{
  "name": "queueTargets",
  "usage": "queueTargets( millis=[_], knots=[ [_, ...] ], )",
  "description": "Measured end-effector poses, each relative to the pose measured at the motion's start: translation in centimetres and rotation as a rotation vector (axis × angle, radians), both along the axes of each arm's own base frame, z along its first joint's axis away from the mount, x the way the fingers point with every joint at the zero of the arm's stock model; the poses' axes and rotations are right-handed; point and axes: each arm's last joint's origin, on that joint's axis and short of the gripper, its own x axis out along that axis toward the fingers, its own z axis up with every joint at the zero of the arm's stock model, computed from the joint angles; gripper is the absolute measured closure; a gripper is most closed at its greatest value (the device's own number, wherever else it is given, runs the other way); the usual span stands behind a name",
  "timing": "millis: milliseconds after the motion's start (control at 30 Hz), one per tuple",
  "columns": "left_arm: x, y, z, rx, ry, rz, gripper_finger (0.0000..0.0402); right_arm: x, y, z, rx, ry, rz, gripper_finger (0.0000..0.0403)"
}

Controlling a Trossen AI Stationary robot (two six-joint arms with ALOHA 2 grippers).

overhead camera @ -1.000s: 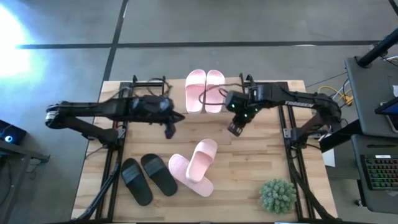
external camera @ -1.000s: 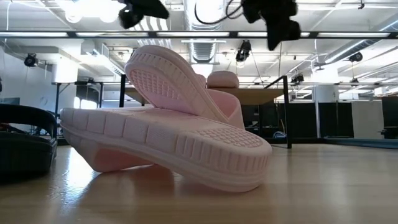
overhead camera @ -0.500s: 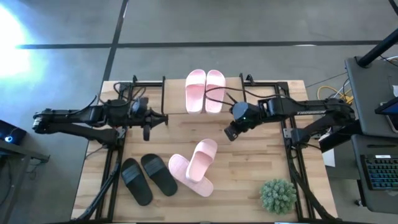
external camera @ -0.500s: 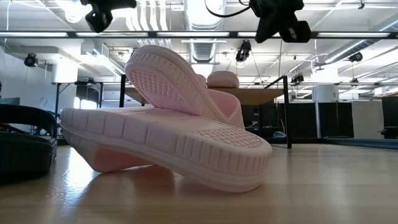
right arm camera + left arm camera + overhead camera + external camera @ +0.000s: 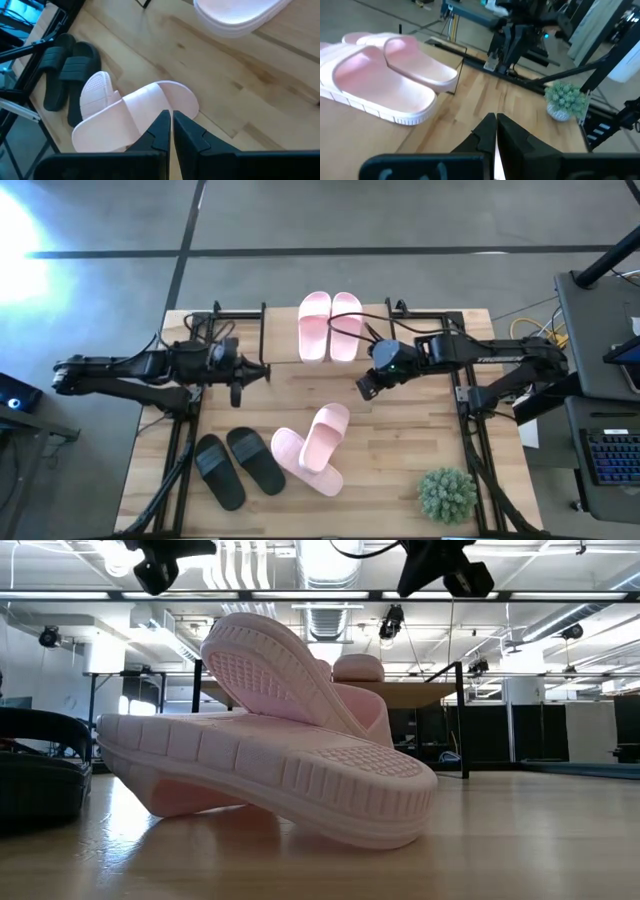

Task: Pick and place slides into the shelf
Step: Put the pink slide under the shelf

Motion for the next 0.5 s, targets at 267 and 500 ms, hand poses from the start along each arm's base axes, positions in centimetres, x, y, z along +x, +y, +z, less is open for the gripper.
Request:
queueTargets(
  millis=[267,500],
  knots=[
    [3.0,0.0,-2.2,0.000,0.142,0.000,0.0402,-0.1,-0.1,-0.1,-0.029,0.010,-0.018,0.0390],
    [5.1,0.9,-6.9,-0.062,0.308,0.049,0.0402,-0.5,-0.2,0.0,-0.067,0.037,0.006,0.0390]
  ],
)
